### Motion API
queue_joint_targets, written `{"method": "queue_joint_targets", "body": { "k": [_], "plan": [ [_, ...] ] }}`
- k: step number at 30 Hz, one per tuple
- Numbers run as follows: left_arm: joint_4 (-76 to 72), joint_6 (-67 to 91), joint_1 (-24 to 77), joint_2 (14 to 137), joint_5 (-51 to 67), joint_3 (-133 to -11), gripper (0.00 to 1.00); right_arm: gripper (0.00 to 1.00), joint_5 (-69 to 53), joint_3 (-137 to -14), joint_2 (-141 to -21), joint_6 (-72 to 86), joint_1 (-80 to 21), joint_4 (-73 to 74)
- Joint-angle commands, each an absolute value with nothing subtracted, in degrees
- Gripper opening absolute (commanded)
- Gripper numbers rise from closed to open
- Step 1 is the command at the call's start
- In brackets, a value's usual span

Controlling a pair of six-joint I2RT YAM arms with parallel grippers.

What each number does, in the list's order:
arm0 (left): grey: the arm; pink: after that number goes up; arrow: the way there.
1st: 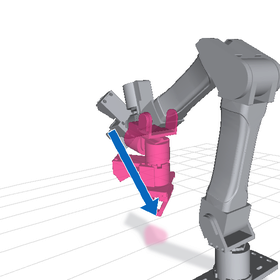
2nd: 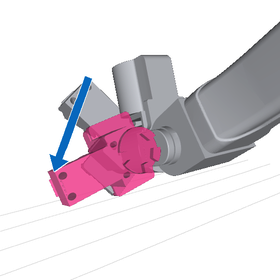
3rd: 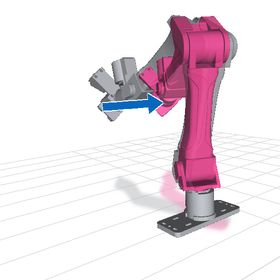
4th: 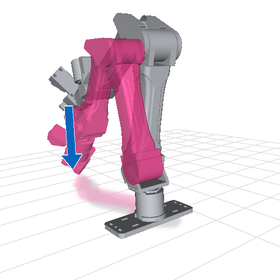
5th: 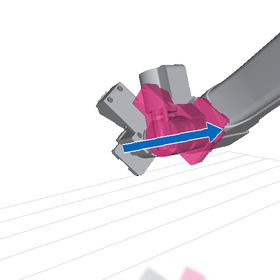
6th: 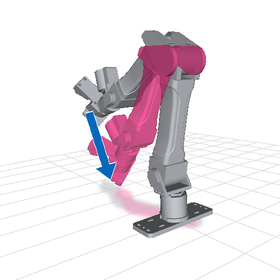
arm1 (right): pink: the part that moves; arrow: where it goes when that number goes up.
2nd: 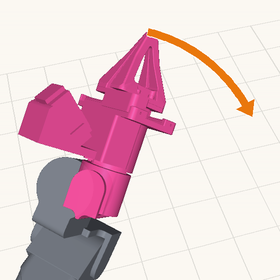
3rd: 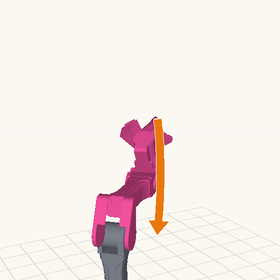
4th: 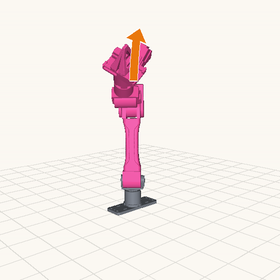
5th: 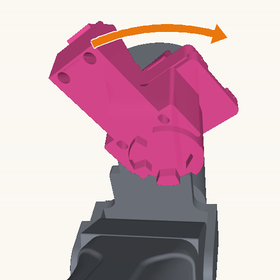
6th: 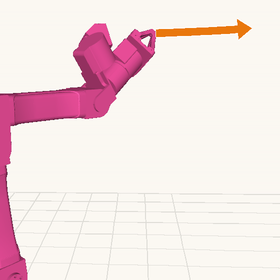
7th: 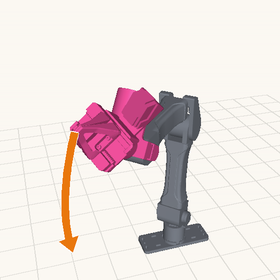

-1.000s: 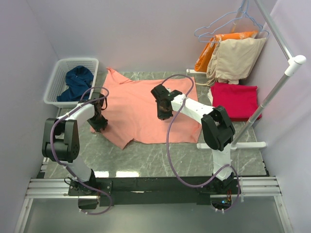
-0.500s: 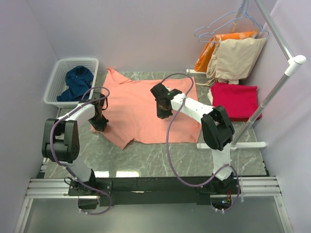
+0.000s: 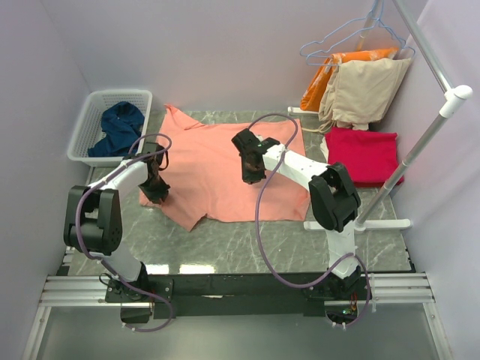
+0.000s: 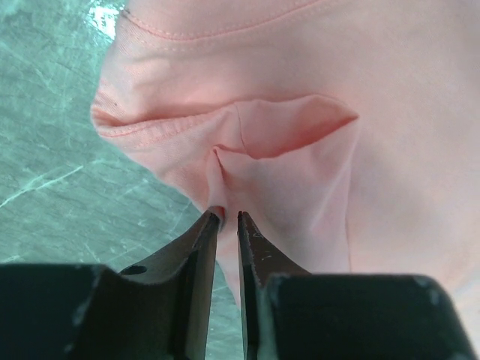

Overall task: Fold and stack the t-shirts
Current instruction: Flatten the tshirt out

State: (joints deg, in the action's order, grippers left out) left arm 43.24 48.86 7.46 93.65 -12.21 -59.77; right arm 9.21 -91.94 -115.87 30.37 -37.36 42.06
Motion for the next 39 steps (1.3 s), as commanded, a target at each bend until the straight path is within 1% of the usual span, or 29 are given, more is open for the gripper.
{"method": "queue_joint_targets", "body": {
  "k": [1,6,15,26,29,32,33,34,39],
  "plan": [
    [44.0,49.1,7.9,91.7,-11.3,-61.2,0.23,0.12,10.4,-95.0,-117.2,30.3,-37.3,43.0],
    [43.9,49.0,7.9,92.7,-12.3,-61.4,0.2,0.12,10.6,-95.0,-117.1,30.3,-37.4,43.1],
    [45.1,50.6,7.9,93.7,-16.4,-60.9,0.24,0.11,11.2,-95.1,-117.2,30.1,-37.2,43.3],
    [40.7,49.7,7.1,99.0,-18.1,-60.0,0.23,0.11,11.4,-95.2,-117.2,30.2,-37.2,43.8],
    [40.6,49.7,6.8,99.2,-17.8,-60.4,0.18,0.11,11.3,-94.8,-117.0,30.3,-37.2,43.8],
    [40.5,49.4,6.8,98.6,-17.3,-60.6,0.1,0.11,11.2,-94.6,-116.9,30.5,-37.1,43.9],
    [41.1,49.4,6.8,98.4,-17.3,-60.8,0.03,0.11,11.2,-94.5,-116.9,30.5,-37.2,43.9],
    [41.7,49.6,6.8,98.3,-17.4,-60.9,0.01,0.11,11.2,-94.4,-116.9,30.5,-37.1,43.9],
    [43.8,50.0,6.8,95.4,-17.5,-61.7,0.01,0.11,11.7,-94.2,-116.5,30.9,-37.2,44.0]
  ]
}}
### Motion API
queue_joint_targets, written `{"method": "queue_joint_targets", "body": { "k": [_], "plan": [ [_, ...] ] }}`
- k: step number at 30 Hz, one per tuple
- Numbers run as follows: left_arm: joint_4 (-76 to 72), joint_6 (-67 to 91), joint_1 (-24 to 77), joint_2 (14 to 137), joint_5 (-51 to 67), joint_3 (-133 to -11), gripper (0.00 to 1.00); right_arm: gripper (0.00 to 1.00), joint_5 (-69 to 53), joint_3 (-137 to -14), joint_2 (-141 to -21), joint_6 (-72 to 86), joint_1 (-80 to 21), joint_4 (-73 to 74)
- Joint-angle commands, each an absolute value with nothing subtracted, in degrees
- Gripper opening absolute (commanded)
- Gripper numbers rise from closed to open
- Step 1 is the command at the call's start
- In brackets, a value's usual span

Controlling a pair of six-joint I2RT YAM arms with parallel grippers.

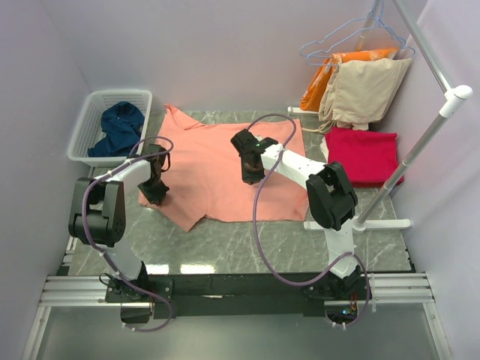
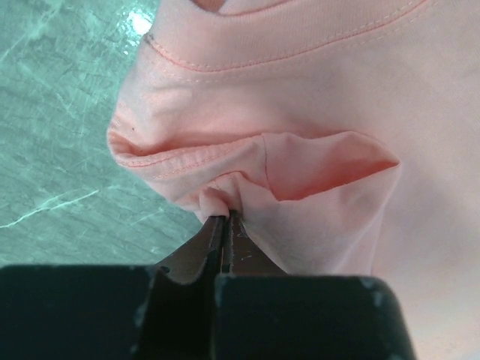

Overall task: Fold and stack the t-shirts
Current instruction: Flatten the tshirt out

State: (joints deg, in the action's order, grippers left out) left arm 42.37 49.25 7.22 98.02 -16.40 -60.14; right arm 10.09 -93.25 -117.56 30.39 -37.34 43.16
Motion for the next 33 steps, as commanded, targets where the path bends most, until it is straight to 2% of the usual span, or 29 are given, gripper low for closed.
{"method": "queue_joint_targets", "body": {
  "k": [1,5,13,24,33],
  "plan": [
    [44.8,50.0,6.8,93.7,-17.6,-61.9,0.01,0.11,12.1,-94.0,-116.2,31.3,-37.0,44.0],
    [48.2,50.1,7.4,87.5,-17.8,-62.3,0.01,0.14,12.3,-91.6,-113.6,33.7,-35.7,44.1],
    [58.3,54.2,10.9,71.1,-18.5,-61.5,0.01,0.21,13.9,-78.4,-104.6,38.5,-30.2,43.3],
    [71.6,61.5,16.8,57.8,-22.1,-60.3,0.01,0.26,14.9,-61.9,-92.7,44.0,-27.2,46.3],
    [74.8,63.4,16.9,54.5,-22.5,-62.1,0.01,0.33,19.4,-61.9,-93.1,45.1,-26.2,47.0]
  ]
}}
